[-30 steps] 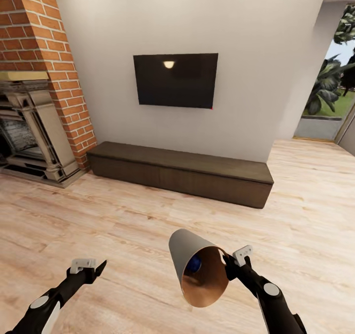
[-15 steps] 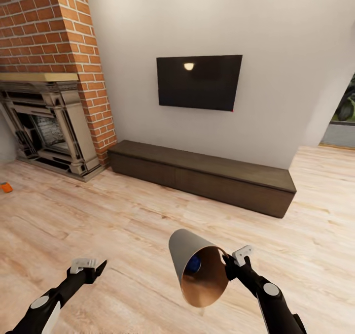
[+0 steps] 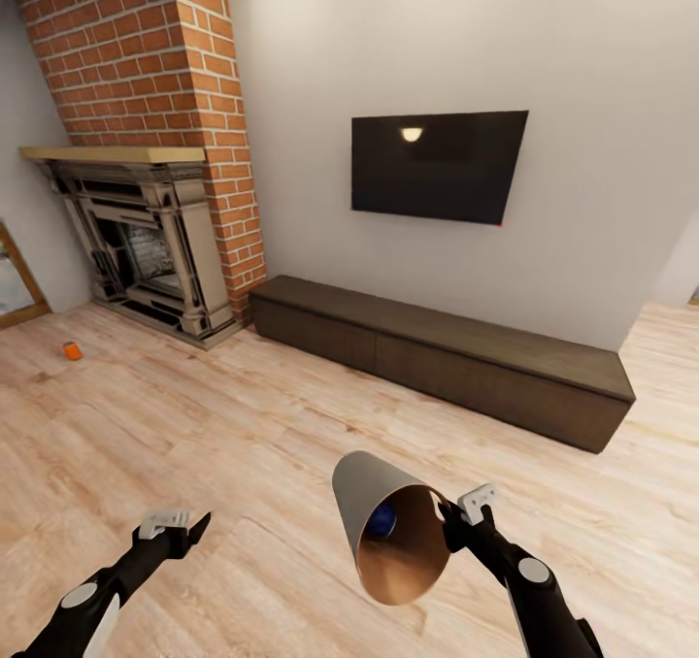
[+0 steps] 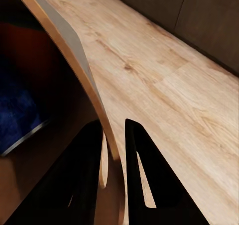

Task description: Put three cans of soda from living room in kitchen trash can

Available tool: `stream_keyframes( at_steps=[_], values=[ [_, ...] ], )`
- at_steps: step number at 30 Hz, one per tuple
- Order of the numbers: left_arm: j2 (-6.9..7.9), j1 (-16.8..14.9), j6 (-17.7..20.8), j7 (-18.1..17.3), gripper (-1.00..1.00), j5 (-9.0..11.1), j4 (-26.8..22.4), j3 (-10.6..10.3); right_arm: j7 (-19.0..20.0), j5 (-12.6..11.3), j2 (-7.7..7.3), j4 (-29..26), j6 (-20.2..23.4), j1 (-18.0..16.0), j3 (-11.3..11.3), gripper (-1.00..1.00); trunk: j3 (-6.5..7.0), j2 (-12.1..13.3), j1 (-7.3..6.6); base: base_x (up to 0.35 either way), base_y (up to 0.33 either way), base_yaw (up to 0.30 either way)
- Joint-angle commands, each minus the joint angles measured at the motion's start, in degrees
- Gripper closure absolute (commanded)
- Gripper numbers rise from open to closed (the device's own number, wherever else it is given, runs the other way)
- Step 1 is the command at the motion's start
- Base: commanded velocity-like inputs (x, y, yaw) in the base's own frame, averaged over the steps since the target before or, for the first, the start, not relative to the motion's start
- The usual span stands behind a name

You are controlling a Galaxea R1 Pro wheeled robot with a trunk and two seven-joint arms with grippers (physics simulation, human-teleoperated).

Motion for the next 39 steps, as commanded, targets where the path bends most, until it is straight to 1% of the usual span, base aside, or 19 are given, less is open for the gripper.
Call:
stream_keyframes(
  at_steps=[1,5,13,20,25,30,39],
  values=[
    [-0.03,0.0,-0.1,0.0,-1.0,-0.1,0.0,0.0,0.3,-0.7,0.02,-0.1,0.0,0.0,0.0,1.0,0.04,0.0,0.0,0.0,0.0,0.242],
    [-0.08,0.0,-0.2,0.0,-1.0,-0.1,0.0,0.0,0.2,-0.7,0.02,0.0,0.0,0.0,0.0,1.0,0.17,0.0,0.0,0.0,0.0,0.242],
    [-0.08,0.0,-0.2,0.0,-1.0,-0.2,0.0,0.0,-1.4,-0.8,0.02,0.1,0.0,0.0,0.1,1.0,0.43,0.0,0.0,0.0,0.0,0.242],
    [0.26,0.0,-0.2,-0.1,-1.0,0.2,0.0,0.1,-1.6,-0.8,-0.05,0.1,0.0,0.0,0.1,1.0,0.66,0.0,0.0,0.0,0.0,0.242],
    [1.02,0.0,-0.2,-0.3,-1.0,0.4,0.0,0.1,-1.6,-0.8,-0.06,0.1,0.0,0.0,0.1,1.0,0.82,0.0,0.0,0.0,0.0,0.242],
    [1.23,0.0,-0.2,-0.4,-1.0,0.4,0.0,0.1,-1.6,-0.8,-0.07,0.1,-0.1,0.0,0.0,1.0,0.97,0.0,0.0,0.0,0.0,0.233],
    [1.22,0.0,-0.2,-0.1,-1.0,0.3,0.1,0.1,-1.7,-1.0,-0.07,0.1,-0.1,0.1,0.0,1.0,1.01,0.0,0.0,0.0,0.0,0.051]
  ],
)
